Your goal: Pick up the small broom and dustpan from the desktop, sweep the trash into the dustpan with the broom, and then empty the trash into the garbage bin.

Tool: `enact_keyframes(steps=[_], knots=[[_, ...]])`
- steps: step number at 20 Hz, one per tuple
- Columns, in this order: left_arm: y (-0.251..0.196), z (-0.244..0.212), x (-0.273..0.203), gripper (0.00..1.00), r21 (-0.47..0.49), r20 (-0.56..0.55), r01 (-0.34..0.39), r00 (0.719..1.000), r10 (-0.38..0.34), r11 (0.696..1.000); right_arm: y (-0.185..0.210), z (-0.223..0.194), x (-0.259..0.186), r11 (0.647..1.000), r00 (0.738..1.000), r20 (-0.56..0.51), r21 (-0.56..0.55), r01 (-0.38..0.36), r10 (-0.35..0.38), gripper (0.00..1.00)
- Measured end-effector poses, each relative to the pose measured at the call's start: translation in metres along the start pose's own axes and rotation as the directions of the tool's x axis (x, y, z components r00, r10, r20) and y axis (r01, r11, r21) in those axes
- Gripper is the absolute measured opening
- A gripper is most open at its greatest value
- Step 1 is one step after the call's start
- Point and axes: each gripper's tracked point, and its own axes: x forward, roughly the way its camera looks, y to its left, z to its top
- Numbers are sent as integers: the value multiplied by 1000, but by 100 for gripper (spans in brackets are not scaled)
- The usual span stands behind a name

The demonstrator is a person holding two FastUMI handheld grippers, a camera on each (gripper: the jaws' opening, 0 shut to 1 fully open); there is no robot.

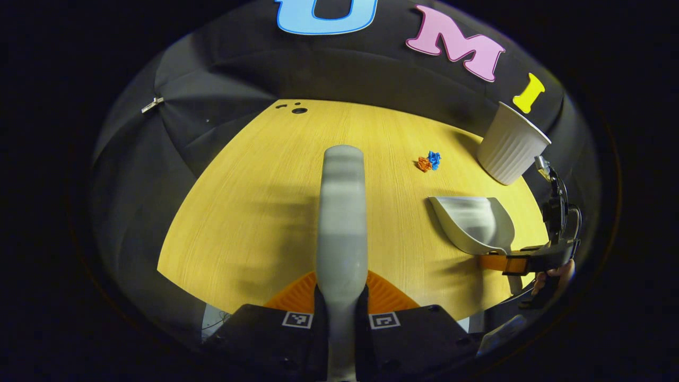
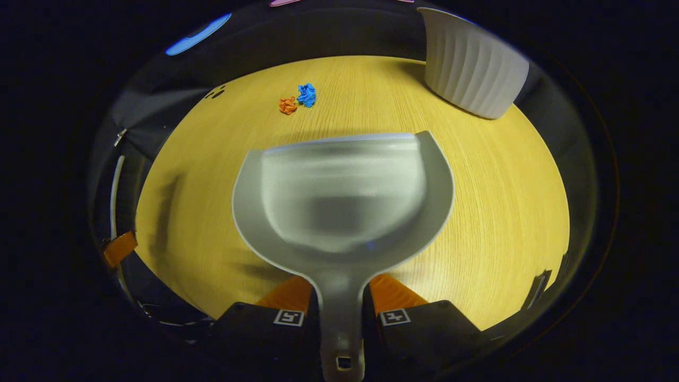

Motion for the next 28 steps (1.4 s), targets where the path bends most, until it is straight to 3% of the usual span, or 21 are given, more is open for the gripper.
enact_keyframes(steps=[2,8,12,18,21,23,28], knots=[[-5,5,10,24,5,-15,7,1000,-7,1000,-1,-1,-1,999,999,-18,17,-37,37,35],[-15,42,51,24,90,-54,13,998,-8,996,-23,5,-7,996,999,-15,-81,-35,34,35],[-24,74,87,24,192,-84,28,996,-12,981,-39,18,-12,995,1000,-5,-94,-30,30,31],[-53,133,147,24,309,-106,67,994,-36,949,-67,23,-12,993,1000,-8,-115,-12,11,35],[-73,157,180,24,418,-125,98,991,-50,903,-78,22,-19,986,1000,-14,-167,-15,13,39],[-85,166,199,24,495,-150,103,988,-32,863,-81,22,-20,979,1000,-10,-205,-13,11,35],[-135,190,225,24,679,-185,186,980,-80,710,-80,19,-20,965,998,-41,-253,-63,54,35]])
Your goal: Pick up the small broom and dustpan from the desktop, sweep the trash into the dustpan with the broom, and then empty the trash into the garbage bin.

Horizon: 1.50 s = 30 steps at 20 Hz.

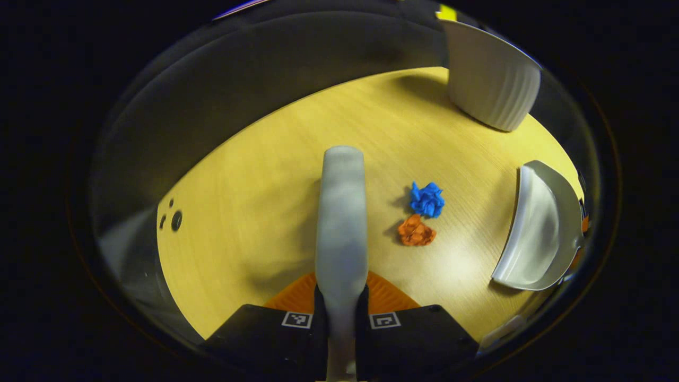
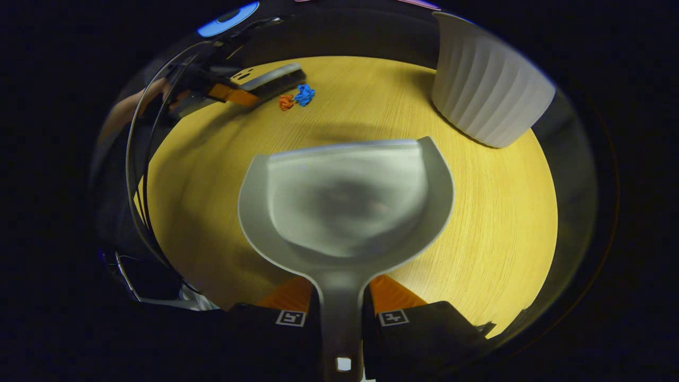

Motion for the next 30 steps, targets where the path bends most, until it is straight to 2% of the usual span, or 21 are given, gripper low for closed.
enact_keyframes(steps=[2,6,9,13,16,17,19,20,22,25,28,30], knots=[[-15,11,3,25,76,5,63,998,-64,995,1,0,1,1000,1000,-7,-7,-15,14,34],[-49,16,7,25,210,-16,181,983,-182,961,4,1,4,999,999,-16,-17,-30,30,34],[-84,12,-3,23,216,-46,275,961,-271,937,5,-1,6,999,999,-18,-26,-31,30,35],[-138,-6,-24,25,221,-116,400,916,-384,889,4,-2,6,998,999,-20,-56,-33,32,35],[-178,-16,-37,25,230,-151,451,892,-426,863,4,-3,8,997,999,-18,-69,-32,31,34],[-188,-19,-43,25,221,-169,478,877,-449,850,5,-3,7,997,999,-17,-67,-34,33,31],[-208,-29,-56,25,211,-210,534,843,-495,819,6,-4,8,997,999,-11,-68,-33,33,34],[-216,-33,-61,25,216,-224,540,838,-497,813,5,-3,10,997,999,-6,-68,-34,34,35],[-220,-34,-66,25,224,-214,519,852,-478,825,6,0,8,998,999,11,-53,-36,36,34],[-221,-32,-81,25,173,-136,461,886,-443,870,3,2,9,999,999,37,-48,-16,18,34],[-203,-36,-101,25,58,-24,393,919,-393,918,4,4,8,1000,997,71,-19,-7,9,34],[-191,-52,-110,25,-41,39,357,934,-355,933,3,6,6,1000,996,92,4,11,-11,34]])
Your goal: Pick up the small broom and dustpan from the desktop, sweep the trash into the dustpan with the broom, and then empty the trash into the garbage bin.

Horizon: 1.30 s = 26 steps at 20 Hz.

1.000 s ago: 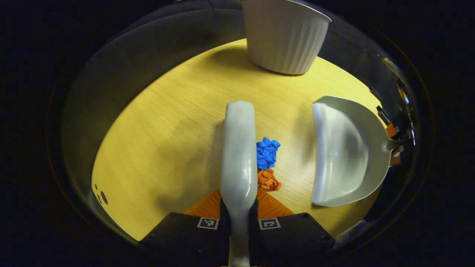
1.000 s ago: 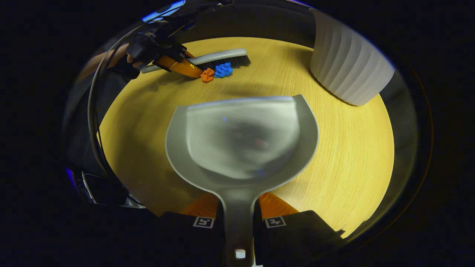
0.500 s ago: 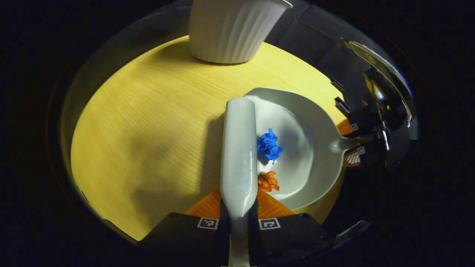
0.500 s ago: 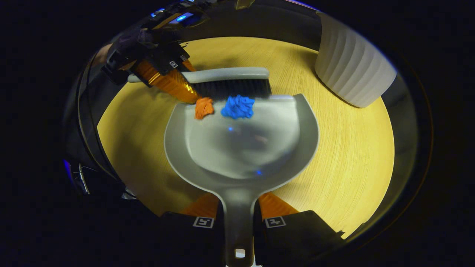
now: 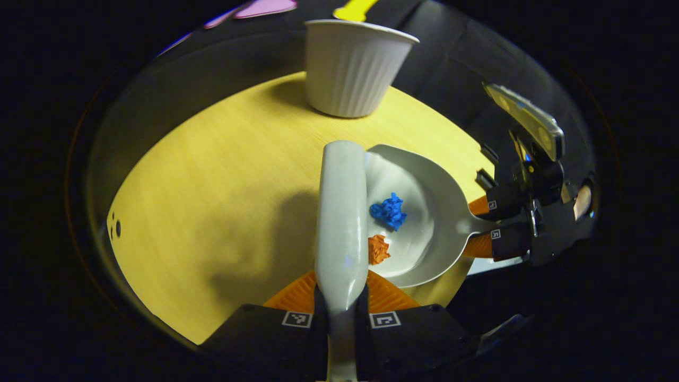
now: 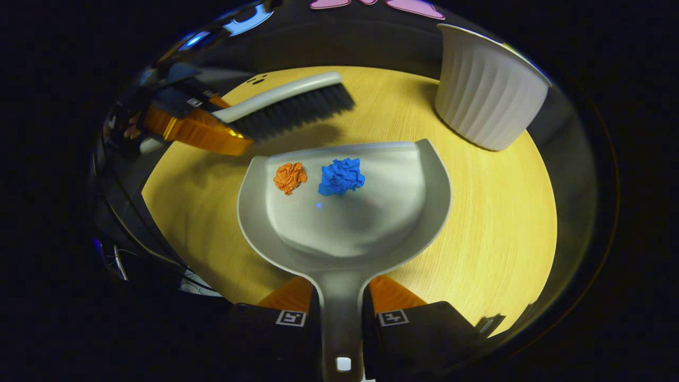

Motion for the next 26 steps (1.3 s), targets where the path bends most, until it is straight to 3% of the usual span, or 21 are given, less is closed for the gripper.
enact_keyframes(steps=[5,6,9,11,12,19,22,26], knots=[[46,-77,-6,25,-220,71,-105,990,123,970,-4,5,-8,998,998,31,31,47,-48,34],[52,-93,-2,25,-265,79,-111,987,136,958,-6,5,-11,998,998,35,38,57,-58,31],[69,-139,16,25,-387,106,-100,983,152,917,-14,10,-20,995,995,48,38,90,-91,35],[78,-152,23,25,-448,111,-87,982,152,890,-12,10,-24,996,996,45,52,75,-77,31],[81,-157,25,25,-471,113,-81,982,151,879,-12,12,-26,996,996,49,66,68,-72,34],[83,-151,18,25,-525,101,-110,976,191,844,-14,32,-51,984,982,143,147,106,-127,34],[83,-147,17,25,-549,103,-118,973,207,828,-29,52,-67,978,971,183,172,121,-152,31],[86,-148,15,26,-579,103,-131,967,232,805,-58,77,-78,966,950,220,179,185,-222,34]])
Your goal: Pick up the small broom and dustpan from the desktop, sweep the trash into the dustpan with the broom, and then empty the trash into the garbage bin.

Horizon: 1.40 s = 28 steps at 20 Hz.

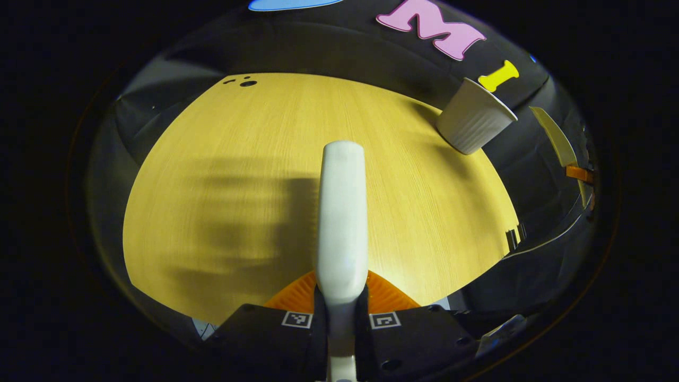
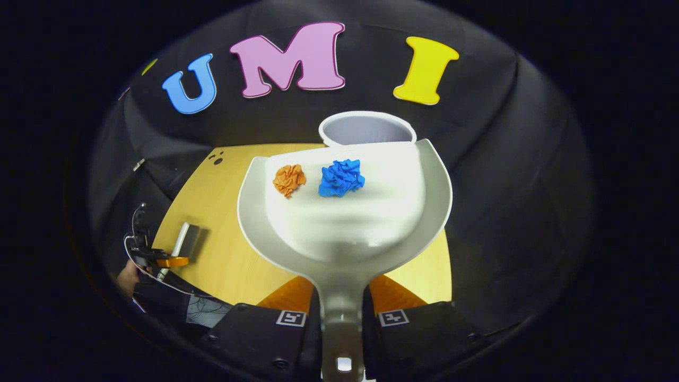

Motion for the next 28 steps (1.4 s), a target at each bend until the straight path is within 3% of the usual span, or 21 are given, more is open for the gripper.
enact_keyframes(steps=[4,5,7,9,13,17,19,20,23,28], knots=[[1,-2,-4,25,-34,13,-27,1000,27,999,-14,21,8,1000,999,26,17,24,-24,30],[4,-5,-7,25,-49,19,-30,999,31,998,-19,27,10,999,999,34,24,31,-32,34],[8,-9,-9,24,-89,21,-25,999,27,996,-27,39,17,998,997,48,33,54,-56,30],[11,-9,-7,24,-117,17,-24,1000,26,993,-38,52,28,995,994,60,27,94,-95,34],[13,-8,-10,25,-120,4,-47,999,48,992,-56,63,44,990,989,52,-27,139,-138,34],[19,-9,-17,25,-141,-1,-68,998,69,988,-66,91,87,976,980,52,-93,197,-193,34],[21,-11,-15,25,-175,-1,-61,998,62,983,-77,99,102,966,972,51,-111,235,-231,30],[22,-11,-14,25,-190,-3,-59,998,60,980,-83,102,109,959,966,51,-118,257,-253,34],[24,-9,-11,25,-203,-15,-63,998,62,977,-96,113,130,941,951,59,-141,308,-303,35],[27,1,-15,25,-201,-16,-84,996,82,976,-107,118,153,872,921,90,-297,388,-379,34]])
